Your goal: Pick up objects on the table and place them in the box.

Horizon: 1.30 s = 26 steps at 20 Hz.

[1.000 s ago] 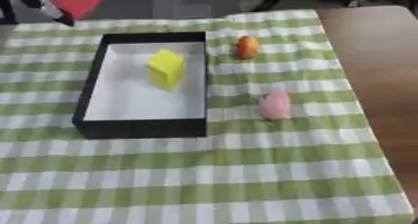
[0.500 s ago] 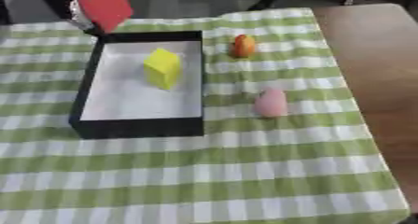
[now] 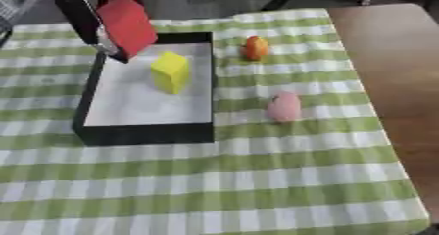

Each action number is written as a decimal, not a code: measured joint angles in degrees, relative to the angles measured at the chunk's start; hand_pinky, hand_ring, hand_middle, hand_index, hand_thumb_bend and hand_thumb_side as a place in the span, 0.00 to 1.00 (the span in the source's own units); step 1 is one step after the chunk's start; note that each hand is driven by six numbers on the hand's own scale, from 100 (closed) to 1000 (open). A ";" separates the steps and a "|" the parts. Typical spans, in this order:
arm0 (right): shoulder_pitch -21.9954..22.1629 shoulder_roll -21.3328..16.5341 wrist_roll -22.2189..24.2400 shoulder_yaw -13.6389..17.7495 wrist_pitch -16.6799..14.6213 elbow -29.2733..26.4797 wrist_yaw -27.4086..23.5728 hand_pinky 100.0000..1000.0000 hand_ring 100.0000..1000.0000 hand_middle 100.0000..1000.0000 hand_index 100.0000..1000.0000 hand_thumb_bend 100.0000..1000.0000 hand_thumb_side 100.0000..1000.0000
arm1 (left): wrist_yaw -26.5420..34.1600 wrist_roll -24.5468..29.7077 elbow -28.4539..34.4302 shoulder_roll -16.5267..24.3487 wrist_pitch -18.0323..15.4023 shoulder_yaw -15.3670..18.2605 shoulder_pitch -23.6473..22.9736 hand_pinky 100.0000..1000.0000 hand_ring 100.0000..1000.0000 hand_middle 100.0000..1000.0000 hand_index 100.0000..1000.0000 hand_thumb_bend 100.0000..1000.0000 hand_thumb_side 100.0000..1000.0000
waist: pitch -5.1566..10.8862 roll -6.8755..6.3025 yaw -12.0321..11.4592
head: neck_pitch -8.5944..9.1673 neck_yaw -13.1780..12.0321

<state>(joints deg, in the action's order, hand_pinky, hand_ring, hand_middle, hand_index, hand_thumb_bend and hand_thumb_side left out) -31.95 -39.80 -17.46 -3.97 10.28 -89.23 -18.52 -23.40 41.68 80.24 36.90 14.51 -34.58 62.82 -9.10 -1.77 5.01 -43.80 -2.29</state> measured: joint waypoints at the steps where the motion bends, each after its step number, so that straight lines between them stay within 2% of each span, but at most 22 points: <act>1: 0.00 0.08 0.02 -0.03 0.02 0.00 0.00 0.73 0.64 0.69 0.87 0.00 0.77 | -0.81 -0.17 -0.07 -0.32 -0.12 -0.31 -0.30 0.39 0.48 0.55 0.64 0.62 0.00 | 0.00 0.00 0.06 | 0.00 -0.03; 9: 0.06 0.48 0.11 -0.31 0.13 0.01 0.00 0.73 0.64 0.69 0.87 0.00 0.77 | -7.34 -1.78 -6.12 -3.33 -2.73 -1.28 -3.46 0.41 0.50 0.56 0.65 0.63 0.00 | -0.06 0.00 0.59 | 0.00 -1.01; 13: 0.23 0.49 0.08 -0.31 0.16 0.02 0.00 0.73 0.64 0.69 0.87 0.00 0.78 | -7.98 -1.56 -8.79 -3.72 -4.43 -1.63 -4.54 0.51 0.58 0.64 0.70 0.65 0.00 | -0.08 0.00 0.63 | 0.00 -1.26; 15: 0.24 0.49 0.08 -0.31 0.16 0.02 0.00 0.73 0.64 0.69 0.87 0.00 0.78 | -8.34 -1.80 -9.13 -3.72 -4.97 -1.64 -4.62 0.62 0.70 0.71 0.77 0.79 0.00 | -0.08 0.00 0.63 | 0.00 -1.31; 16: 0.24 0.49 0.08 -0.31 0.16 0.02 0.00 0.73 0.64 0.69 0.87 0.00 0.78 | -8.74 -1.85 -9.14 -3.72 -5.27 -1.65 -4.62 0.76 0.80 0.77 0.81 0.90 0.11 | -0.08 0.00 0.62 | 0.00 -1.32; 17: 0.24 0.49 0.08 -0.31 0.16 0.02 0.00 0.73 0.64 0.69 0.87 0.00 0.78 | -9.35 -1.87 -9.10 -3.72 -5.60 -1.66 -4.62 0.82 0.86 0.80 0.84 0.99 0.24 | -0.08 0.00 0.59 | 0.00 -1.35; 18: 0.25 0.49 0.08 -0.31 0.16 0.02 0.00 0.73 0.64 0.69 0.87 0.00 0.78 | -10.23 -1.79 -8.89 -3.71 -6.02 -1.66 -4.62 0.88 0.91 0.83 0.87 1.00 0.36 | -0.08 0.00 0.57 | 0.00 -1.40; 19: 0.25 0.49 0.09 -0.31 0.17 0.02 0.01 0.73 0.64 0.69 0.87 0.00 0.78 | -11.23 -1.56 -8.74 -3.69 -6.42 -1.66 -4.62 0.90 0.92 0.85 0.88 0.98 0.41 | -0.08 0.00 0.55 | 0.00 -1.47; 22: 0.26 0.49 0.09 -0.31 0.17 0.02 0.01 0.73 0.64 0.69 0.87 0.00 0.78 | -14.28 -0.75 -7.94 -3.61 -7.34 -1.50 -4.75 0.87 0.90 0.83 0.86 0.98 0.41 | -0.08 0.00 0.53 | 0.00 -1.52; 26: 0.13 0.48 0.09 -0.31 0.15 -0.01 0.01 0.73 0.65 0.69 0.87 0.00 0.71 | -16.35 -2.83 -4.02 -2.27 -6.39 1.31 -6.06 0.80 0.83 0.79 0.84 0.87 0.37 | -0.08 0.00 0.39 | 0.00 -1.47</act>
<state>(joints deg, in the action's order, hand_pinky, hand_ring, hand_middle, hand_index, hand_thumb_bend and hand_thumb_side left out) -31.82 -39.32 -17.38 -4.28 10.43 -89.24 -18.52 -39.75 38.85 76.21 34.63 8.12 -33.28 56.76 -9.18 -1.77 5.40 -43.81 -3.77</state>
